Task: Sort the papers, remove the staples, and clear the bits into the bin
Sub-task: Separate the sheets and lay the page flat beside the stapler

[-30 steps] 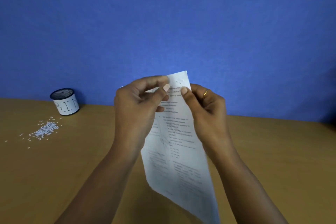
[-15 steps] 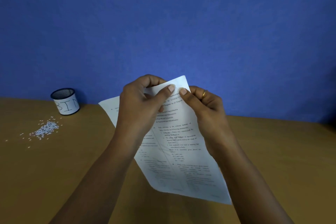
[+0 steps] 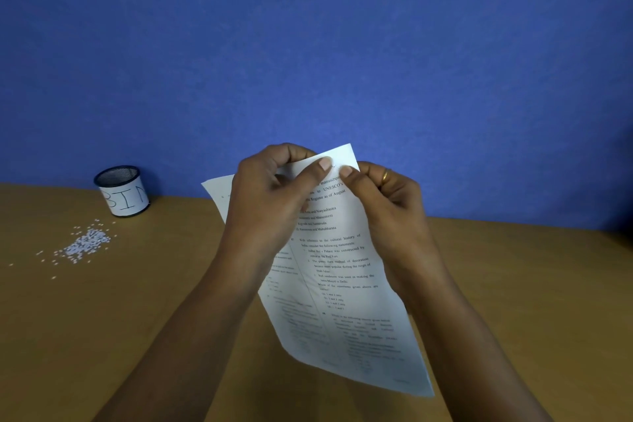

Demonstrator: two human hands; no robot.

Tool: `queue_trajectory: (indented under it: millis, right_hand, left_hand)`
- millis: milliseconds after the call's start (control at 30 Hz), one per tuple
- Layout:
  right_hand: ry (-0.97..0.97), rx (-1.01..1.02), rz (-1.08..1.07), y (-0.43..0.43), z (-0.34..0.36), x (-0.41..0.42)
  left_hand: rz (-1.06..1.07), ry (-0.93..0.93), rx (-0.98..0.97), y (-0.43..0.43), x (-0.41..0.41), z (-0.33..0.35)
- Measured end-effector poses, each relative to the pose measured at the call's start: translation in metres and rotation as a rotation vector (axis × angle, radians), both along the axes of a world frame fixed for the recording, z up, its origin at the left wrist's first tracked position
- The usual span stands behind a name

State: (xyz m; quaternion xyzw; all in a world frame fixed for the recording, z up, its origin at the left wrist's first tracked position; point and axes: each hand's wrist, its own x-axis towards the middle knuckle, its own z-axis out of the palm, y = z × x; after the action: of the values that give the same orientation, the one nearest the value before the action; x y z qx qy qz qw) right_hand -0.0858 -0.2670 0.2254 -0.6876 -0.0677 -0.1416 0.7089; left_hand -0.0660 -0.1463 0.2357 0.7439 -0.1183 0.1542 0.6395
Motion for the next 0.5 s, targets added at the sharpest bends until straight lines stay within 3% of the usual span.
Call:
queue_trajectory:
  millis: [500]
  right_hand:
    - [-0.071, -0.042, -0.098, -0.0002, -0.0038, 0.0016]
  left_hand:
    - [0.000, 0.018, -0.005, -0.0029, -0.0022, 0.0006]
